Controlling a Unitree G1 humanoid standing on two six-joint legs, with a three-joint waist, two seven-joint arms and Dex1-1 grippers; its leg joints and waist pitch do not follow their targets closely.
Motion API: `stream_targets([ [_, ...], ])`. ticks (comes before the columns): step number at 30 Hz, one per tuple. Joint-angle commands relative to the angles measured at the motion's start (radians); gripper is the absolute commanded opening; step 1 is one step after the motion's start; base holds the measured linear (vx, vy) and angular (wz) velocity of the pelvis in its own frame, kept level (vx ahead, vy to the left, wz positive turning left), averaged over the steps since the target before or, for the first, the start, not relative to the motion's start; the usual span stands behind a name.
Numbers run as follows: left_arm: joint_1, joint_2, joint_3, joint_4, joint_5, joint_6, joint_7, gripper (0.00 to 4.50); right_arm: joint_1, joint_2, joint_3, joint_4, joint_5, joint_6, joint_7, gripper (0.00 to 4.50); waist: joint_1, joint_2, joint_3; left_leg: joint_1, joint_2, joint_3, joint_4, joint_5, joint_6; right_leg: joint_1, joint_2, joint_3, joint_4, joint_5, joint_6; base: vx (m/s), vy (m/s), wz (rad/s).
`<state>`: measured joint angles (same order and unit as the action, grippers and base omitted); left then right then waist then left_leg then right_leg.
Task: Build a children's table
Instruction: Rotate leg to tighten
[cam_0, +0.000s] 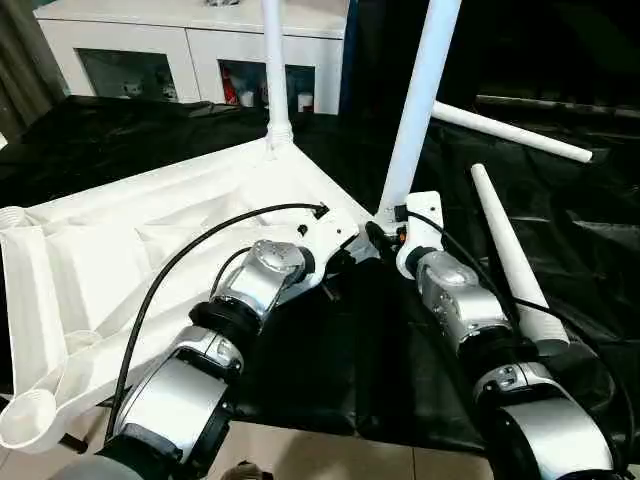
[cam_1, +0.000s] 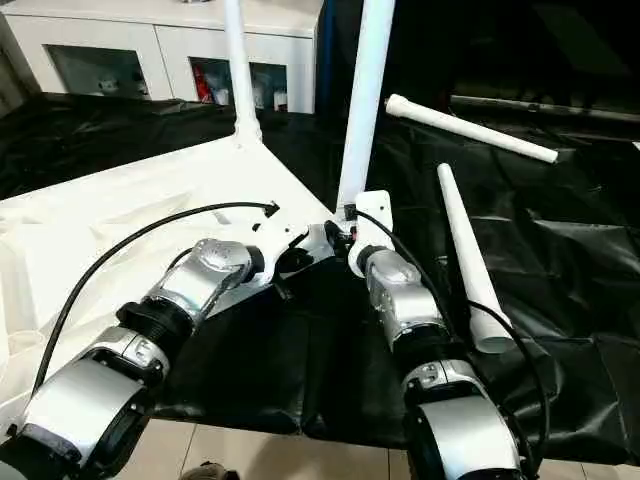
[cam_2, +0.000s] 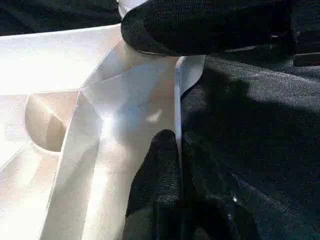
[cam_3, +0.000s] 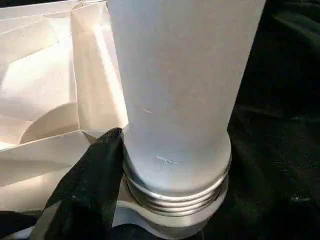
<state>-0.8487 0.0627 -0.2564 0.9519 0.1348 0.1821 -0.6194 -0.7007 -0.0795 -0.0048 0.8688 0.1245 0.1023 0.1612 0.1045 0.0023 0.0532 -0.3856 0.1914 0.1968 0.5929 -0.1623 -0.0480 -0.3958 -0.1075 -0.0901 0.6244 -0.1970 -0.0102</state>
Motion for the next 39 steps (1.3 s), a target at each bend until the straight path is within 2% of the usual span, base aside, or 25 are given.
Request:
stream_targets([
  [1,-0.016,0.008,-0.008,0.022,0.012,-0.043,-0.012,0.00,0.003,-0.008,-0.031,0.052,-0.005,-0.014,0.005,3.31,-0.002,-0.004,-0.068,0.019,0.037,-0.023,-0.076,-0.260,0.009,0.043,-0.056,0.049,-0.091,-0.204,-0.181,0.000,0.000,0.00],
  [3,-0.016,0.014,-0.012,0.026,0.013,-0.049,-0.015,0.00,0.000,-0.010,-0.036,0.053,0.002,-0.030,0.017,3.48,-0.001,-0.005,-0.068,0.019,0.038,-0.023,-0.076,-0.269,0.007,0.044,-0.057,0.049,-0.091,-0.210,-0.180,0.000,0.000,0.00],
  [4,-0.011,0.030,-0.018,0.024,0.017,-0.072,-0.032,0.00,-0.002,-0.022,-0.045,0.047,0.021,-0.044,0.044,3.51,-0.002,-0.005,-0.069,0.018,0.039,-0.023,-0.076,-0.263,0.010,0.044,-0.056,0.050,-0.089,-0.193,-0.186,0.000,0.000,0.00],
  [7,0.003,0.059,-0.016,0.008,0.017,-0.096,-0.070,0.00,0.008,-0.059,-0.032,0.011,0.020,-0.041,0.099,3.87,0.000,-0.007,-0.070,0.016,0.039,-0.022,-0.074,-0.237,0.024,0.046,-0.056,0.050,-0.084,-0.151,-0.196,0.000,0.000,0.00],
  [8,0.003,0.059,-0.016,0.008,0.017,-0.096,-0.070,0.00,0.008,-0.059,-0.032,0.011,0.020,-0.041,0.099,3.87,0.001,-0.006,-0.071,0.015,0.038,-0.022,-0.073,-0.231,0.029,0.047,-0.056,0.049,-0.084,-0.144,-0.198,0.000,0.000,0.00],
  [10,0.015,0.092,-0.014,-0.009,0.009,-0.118,-0.118,0.00,0.028,-0.111,-0.004,-0.045,0.015,-0.021,0.217,4.11,0.002,-0.008,-0.073,0.014,0.038,-0.021,-0.070,-0.198,0.043,0.050,-0.054,0.048,-0.077,-0.089,-0.212,0.000,0.000,0.00],
  [12,0.025,0.126,-0.011,-0.023,-0.002,-0.128,-0.166,0.00,0.063,-0.172,0.030,-0.124,0.022,0.015,0.371,4.11,0.007,-0.008,-0.075,0.012,0.039,-0.019,-0.065,-0.161,0.078,0.054,-0.051,0.048,-0.068,-0.010,-0.221,0.000,0.000,0.00],
  [14,0.040,0.166,-0.011,-0.045,-0.021,-0.154,-0.246,0.00,0.120,-0.262,0.083,-0.234,0.027,0.026,0.557,4.11,0.011,-0.010,-0.073,0.011,0.038,-0.019,-0.063,-0.159,0.090,0.056,-0.050,0.046,-0.070,-0.004,-0.219,0.000,0.000,0.00],
  [15,0.044,0.174,-0.011,-0.050,-0.025,-0.157,-0.263,0.00,0.131,-0.279,0.093,-0.254,0.028,0.028,0.590,4.11,0.017,-0.011,-0.075,0.010,0.039,-0.019,-0.060,-0.154,0.101,0.060,-0.052,0.045,-0.068,0.004,-0.215,0.000,0.000,0.00],
  [16,0.053,0.187,-0.013,-0.064,-0.035,-0.180,-0.306,0.00,0.149,-0.305,0.106,-0.288,0.037,0.036,0.640,4.11,0.017,-0.009,-0.073,0.010,0.041,-0.019,-0.062,-0.151,0.103,0.056,-0.052,0.045,-0.068,-0.002,-0.218,0.000,0.000,0.00],
  [18,0.077,0.220,-0.020,-0.116,-0.067,-0.203,-0.423,0.00,0.183,-0.355,0.128,-0.361,0.065,0.063,0.743,4.11,0.014,-0.010,-0.074,0.009,0.042,-0.019,-0.061,-0.162,0.097,0.059,-0.053,0.044,-0.069,-0.027,-0.225,0.000,0.000,0.00],
  [22,0.092,0.242,-0.030,-0.166,-0.085,-0.183,-0.505,0.00,0.200,-0.378,0.148,-0.409,0.082,0.089,0.804,4.11,0.005,-0.003,-0.071,0.015,0.048,-0.017,-0.065,-0.201,0.082,0.047,-0.053,0.045,-0.074,-0.081,-0.253,0.000,0.000,0.00],
  [25,0.100,0.249,-0.035,-0.195,-0.091,-0.180,-0.537,0.00,0.211,-0.377,0.158,-0.448,0.094,0.116,0.835,4.11,0.014,0.000,-0.070,0.023,0.051,-0.017,-0.067,-0.214,0.062,0.042,-0.054,0.048,-0.075,-0.097,-0.256,0.000,0.000,0.00],
  [28,0.112,0.253,-0.041,-0.222,-0.100,-0.174,-0.562,0.00,0.224,-0.374,0.173,-0.489,0.095,0.146,0.867,4.11,0.022,-0.002,-0.073,0.019,0.051,-0.018,-0.067,-0.191,0.060,0.047,-0.055,0.048,-0.067,-0.054,-0.253,0.000,0.000,0.00],
  [31,0.122,0.246,-0.046,-0.244,-0.100,-0.165,-0.571,0.00,0.210,-0.358,0.190,-0.455,0.059,0.120,0.840,4.11,0.024,-0.002,-0.074,0.017,0.048,-0.018,-0.065,-0.183,0.059,0.047,-0.058,0.048,-0.068,-0.048,-0.252,0.000,0.000,0.00],
  [34,0.126,0.239,-0.050,-0.257,-0.097,-0.157,-0.576,0.00,0.196,-0.348,0.206,-0.421,0.029,0.096,0.816,4.11,0.022,0.000,-0.073,0.018,0.048,-0.018,-0.067,-0.193,0.041,0.045,-0.058,0.048,-0.071,-0.075,-0.248,0.000,0.000,0.00],
  [39,0.132,0.235,-0.049,-0.276,-0.096,-0.144,-0.585,0.00,0.185,-0.316,0.182,-0.418,0.054,0.108,0.807,4.11,0.029,0.001,-0.075,0.020,0.049,-0.018,-0.067,-0.186,0.041,0.045,-0.056,0.048,-0.066,-0.049,-0.245,0.000,0.000,0.00],
])
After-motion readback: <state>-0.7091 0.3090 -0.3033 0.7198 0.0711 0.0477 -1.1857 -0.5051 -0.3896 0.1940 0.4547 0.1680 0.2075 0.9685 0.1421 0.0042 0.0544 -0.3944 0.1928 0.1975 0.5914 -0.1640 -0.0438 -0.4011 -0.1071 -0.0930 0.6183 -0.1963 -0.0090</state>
